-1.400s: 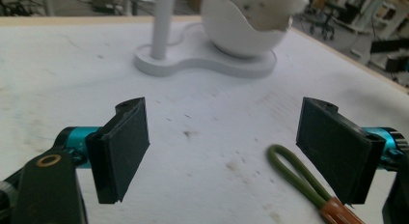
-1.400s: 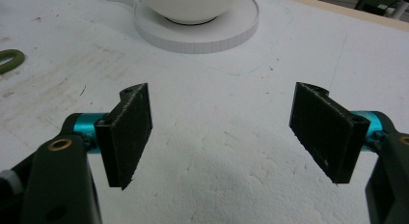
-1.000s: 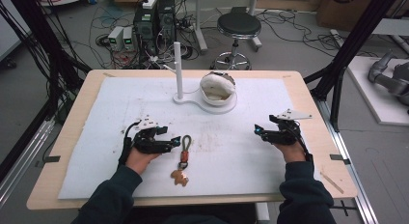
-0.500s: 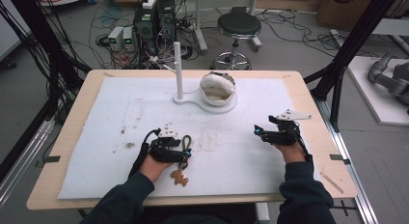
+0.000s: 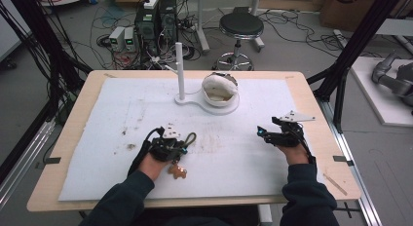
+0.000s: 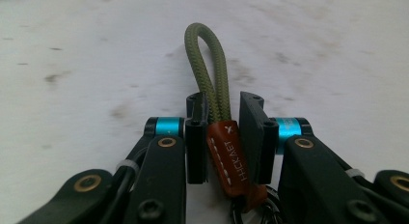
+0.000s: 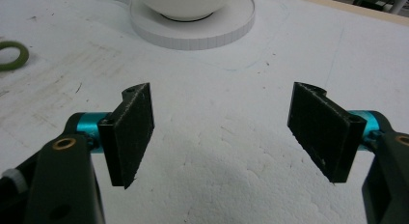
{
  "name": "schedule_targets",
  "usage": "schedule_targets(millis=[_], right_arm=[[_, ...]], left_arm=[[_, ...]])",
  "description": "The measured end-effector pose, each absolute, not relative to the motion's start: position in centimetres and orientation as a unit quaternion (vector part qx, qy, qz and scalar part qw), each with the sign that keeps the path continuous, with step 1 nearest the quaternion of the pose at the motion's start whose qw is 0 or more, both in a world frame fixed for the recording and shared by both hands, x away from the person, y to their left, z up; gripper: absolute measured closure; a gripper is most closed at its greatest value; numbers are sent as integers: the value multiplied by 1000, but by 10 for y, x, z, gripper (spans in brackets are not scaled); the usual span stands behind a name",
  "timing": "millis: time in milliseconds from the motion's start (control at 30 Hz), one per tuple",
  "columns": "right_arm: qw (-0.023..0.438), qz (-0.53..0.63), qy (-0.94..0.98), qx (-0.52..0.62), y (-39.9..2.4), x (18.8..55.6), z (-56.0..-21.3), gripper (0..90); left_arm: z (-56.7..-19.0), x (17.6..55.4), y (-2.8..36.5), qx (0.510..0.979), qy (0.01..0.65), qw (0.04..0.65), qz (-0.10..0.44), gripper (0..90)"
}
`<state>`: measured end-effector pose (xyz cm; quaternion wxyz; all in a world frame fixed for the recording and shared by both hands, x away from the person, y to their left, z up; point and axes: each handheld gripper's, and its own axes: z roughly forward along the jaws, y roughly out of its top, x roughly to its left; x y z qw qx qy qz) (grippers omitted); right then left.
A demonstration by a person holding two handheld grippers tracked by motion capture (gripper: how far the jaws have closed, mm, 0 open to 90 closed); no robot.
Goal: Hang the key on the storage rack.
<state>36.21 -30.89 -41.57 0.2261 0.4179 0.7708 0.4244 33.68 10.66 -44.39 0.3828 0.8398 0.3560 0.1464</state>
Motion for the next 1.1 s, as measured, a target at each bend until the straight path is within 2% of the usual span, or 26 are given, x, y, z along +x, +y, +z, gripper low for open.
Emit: schedule_targets(millis=[33, 100, 167, 200, 300, 367, 467, 667, 833, 1100], right_arm=[[225, 424, 771, 418, -309, 362, -416, 248], [226, 423, 772, 418, -309, 363, -416, 248], [226, 422, 772, 418, -308, 363, -416, 248], [226, 423, 772, 417, -308, 363, -416, 249], [224, 424, 772, 417, -309, 363, -416, 248], [223, 424, 772, 419, -309, 362, -417, 248], [224, 424, 772, 417, -309, 363, -417, 249], [227, 428, 770, 416, -311, 363, -416, 249], [226, 434, 766, 417, -313, 362, -414, 249], [227, 440, 763, 415, -313, 361, -414, 248]], left_arm=[[-445, 338, 108, 835, 362, 386, 148, 707], [-446, 337, 107, 831, 375, 382, 151, 543], [-446, 332, 103, 833, 379, 363, 174, 458], [-446, 330, 102, 832, 382, 361, 176, 456], [-445, 327, 101, 833, 382, 362, 169, 554], [-445, 327, 102, 834, 381, 365, 162, 650], [-444, 330, 106, 828, 391, 375, 145, 695], [-435, 336, 123, 792, 414, 431, 123, 706], [-416, 337, 145, 750, 420, 491, 141, 707], [-381, 345, 178, 696, 432, 548, 170, 708]])
